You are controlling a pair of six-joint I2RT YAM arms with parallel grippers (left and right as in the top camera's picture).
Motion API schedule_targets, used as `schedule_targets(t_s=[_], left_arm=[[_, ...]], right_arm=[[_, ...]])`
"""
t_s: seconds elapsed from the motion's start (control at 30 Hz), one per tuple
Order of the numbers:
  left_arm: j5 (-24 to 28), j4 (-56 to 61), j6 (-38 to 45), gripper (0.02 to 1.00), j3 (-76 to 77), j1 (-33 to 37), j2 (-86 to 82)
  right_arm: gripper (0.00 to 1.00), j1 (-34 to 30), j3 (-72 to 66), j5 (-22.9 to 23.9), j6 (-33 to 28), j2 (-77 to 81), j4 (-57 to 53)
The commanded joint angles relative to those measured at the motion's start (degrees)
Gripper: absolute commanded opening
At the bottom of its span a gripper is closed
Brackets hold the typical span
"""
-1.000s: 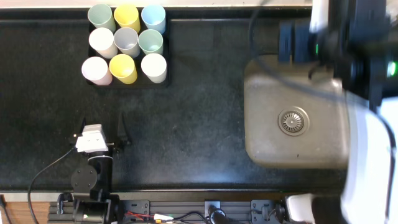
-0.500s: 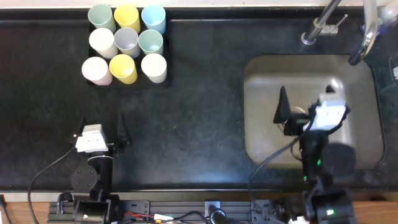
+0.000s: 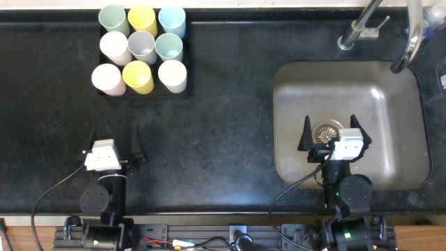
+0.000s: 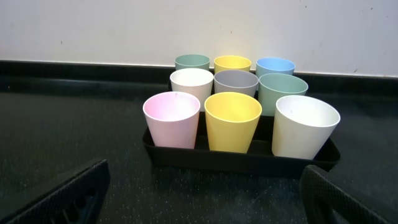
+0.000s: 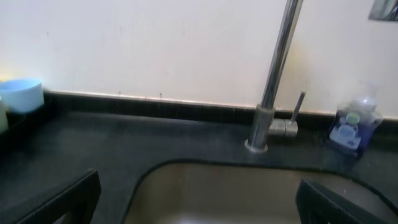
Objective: Store Cups
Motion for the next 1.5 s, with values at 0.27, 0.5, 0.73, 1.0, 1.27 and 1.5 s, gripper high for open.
schedule_targets(t_s=[0.27,0.5,0.73,1.0,1.27,1.5], left_arm=[[-0.68,0.13,-0.44,0.998,-0.22,-0.68,-0.46],[-0.70,0.13,-0.44,0.998,-0.22,-0.68,-0.46],[-0.68,0.13,-0.44,0.998,-0.22,-0.68,-0.44],[-0.68,0.13,-0.44,0.998,-0.22,-0.68,-0.46],[-0.68,0.13,-0.44,0.998,-0.22,-0.68,-0.46],[-0.68,0.13,-0.44,0.998,-0.22,-0.68,-0.46]], right_arm=[[0.998,-5.31,-7.52,0.48,-0.13,-12.41,-5.84],[0.998,-5.31,-7.52,0.22,-0.13,-15.15,-5.68],[0.996,-5.29,-7.52,0.22,-0.13,-15.17,-5.64],[0.998,-5.29,-7.52,0.22,-0.13,-15.17,-5.64],[0.998,-5.25,-7.52,0.24,-0.13,-15.15,-5.64],[0.996,-5.25,-7.52,0.24,-0.13,-15.10,-5.64]])
